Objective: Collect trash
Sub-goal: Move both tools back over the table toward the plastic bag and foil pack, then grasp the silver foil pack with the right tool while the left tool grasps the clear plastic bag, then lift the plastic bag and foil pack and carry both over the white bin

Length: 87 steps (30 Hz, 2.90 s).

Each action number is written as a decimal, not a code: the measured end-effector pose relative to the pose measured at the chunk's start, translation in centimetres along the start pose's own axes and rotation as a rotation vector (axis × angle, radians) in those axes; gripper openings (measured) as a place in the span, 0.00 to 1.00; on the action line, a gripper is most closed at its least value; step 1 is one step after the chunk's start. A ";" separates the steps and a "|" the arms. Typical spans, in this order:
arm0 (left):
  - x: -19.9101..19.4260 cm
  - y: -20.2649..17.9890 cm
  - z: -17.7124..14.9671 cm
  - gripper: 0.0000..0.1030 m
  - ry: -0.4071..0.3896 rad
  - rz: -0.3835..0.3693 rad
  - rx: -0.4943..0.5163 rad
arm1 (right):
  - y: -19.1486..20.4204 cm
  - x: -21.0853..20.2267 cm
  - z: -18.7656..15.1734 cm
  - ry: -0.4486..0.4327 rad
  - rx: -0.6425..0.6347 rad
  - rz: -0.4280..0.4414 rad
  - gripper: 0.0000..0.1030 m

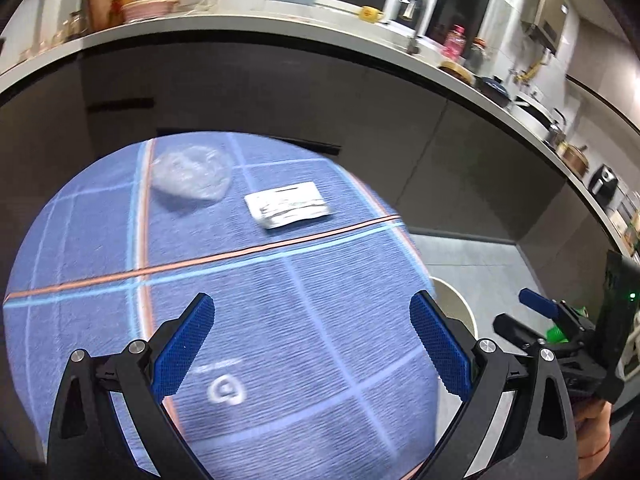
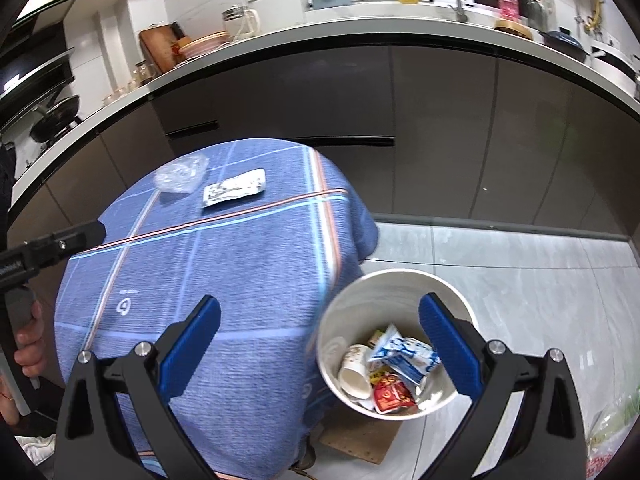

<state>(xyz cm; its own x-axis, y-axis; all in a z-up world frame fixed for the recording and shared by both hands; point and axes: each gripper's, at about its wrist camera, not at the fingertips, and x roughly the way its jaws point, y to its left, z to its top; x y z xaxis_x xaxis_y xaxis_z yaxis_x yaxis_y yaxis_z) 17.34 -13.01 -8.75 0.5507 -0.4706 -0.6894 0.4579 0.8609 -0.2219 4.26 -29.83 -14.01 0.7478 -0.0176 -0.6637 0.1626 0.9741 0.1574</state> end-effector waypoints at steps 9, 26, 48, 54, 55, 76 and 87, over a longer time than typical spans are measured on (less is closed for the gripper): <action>-0.9 5.5 -0.2 0.92 -0.005 0.058 -0.111 | 5.7 2.3 2.1 0.029 -0.087 0.094 0.97; 0.3 11.7 1.6 0.89 -0.017 0.107 -0.132 | 9.7 13.0 6.1 0.152 0.054 0.164 0.75; 6.2 13.6 5.0 0.62 0.065 0.083 -0.079 | 10.0 22.1 11.4 0.154 0.171 0.170 0.53; 7.7 14.6 6.8 0.62 0.067 0.083 -0.086 | 11.1 24.0 12.8 0.156 0.140 0.164 0.34; 8.1 14.8 7.3 0.62 0.068 0.078 -0.091 | 11.1 24.1 12.9 0.151 0.141 0.168 0.32; 14.9 17.1 11.6 0.28 0.130 0.061 -0.192 | 14.1 19.3 13.1 0.015 -0.049 0.225 0.12; 12.3 14.6 10.1 0.02 0.120 0.061 -0.123 | 13.5 16.0 12.0 0.000 -0.060 0.210 0.12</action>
<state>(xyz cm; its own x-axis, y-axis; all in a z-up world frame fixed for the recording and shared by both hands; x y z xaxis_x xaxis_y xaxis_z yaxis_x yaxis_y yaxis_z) 37.85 -8.18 -13.44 0.4840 -0.3968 -0.7799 0.3330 0.9077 -0.2551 26.15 -19.70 -13.70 0.7613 0.1867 -0.6209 -0.0353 0.9681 0.2479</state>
